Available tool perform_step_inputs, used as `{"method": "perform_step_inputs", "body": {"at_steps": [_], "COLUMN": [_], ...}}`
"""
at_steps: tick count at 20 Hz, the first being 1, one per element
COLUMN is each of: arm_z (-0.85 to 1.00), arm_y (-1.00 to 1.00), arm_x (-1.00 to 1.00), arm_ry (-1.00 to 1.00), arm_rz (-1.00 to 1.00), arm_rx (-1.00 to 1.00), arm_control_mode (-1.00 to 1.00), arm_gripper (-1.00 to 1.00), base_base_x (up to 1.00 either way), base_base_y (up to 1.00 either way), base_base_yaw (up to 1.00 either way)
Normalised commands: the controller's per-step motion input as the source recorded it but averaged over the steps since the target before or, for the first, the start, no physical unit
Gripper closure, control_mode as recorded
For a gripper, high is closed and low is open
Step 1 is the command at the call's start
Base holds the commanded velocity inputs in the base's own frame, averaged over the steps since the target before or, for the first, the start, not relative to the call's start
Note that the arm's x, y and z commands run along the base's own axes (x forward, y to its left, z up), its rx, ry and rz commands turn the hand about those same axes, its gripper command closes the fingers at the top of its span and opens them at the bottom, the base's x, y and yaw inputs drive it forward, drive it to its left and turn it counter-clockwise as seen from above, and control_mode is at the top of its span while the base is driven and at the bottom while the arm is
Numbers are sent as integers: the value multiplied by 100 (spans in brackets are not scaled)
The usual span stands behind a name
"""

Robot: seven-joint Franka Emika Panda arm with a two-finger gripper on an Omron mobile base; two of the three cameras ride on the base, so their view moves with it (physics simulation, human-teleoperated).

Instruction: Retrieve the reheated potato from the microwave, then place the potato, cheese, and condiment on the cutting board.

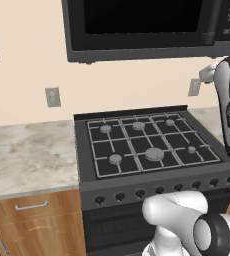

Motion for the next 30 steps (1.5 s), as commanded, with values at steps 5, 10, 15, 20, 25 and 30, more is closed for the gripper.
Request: {"method": "perform_step_inputs", "body": {"at_steps": [5, 10, 15, 20, 25, 30], "arm_z": [42, 34, 34, 16, 12, 28], "arm_y": [-46, -35, -13, -7, -11, 0], "arm_x": [0, 15, 29, 17, 22, 39], "arm_ry": [-4, -9, -4, -19, -22, -6], "arm_rz": [0, 2, 8, 26, 12, 0], "arm_rx": [3, 4, 1, 0, -4, -9], "arm_control_mode": [-100, -100, -100, -100, -100, -100], "arm_gripper": [-100, -100, -100, -100, -100, -100], "base_base_x": [0, 0, 0, 0, 0, 0], "base_base_y": [0, 0, 0, 0, 0, 0], "base_base_yaw": [0, 0, 0, 0, 0, 0]}}
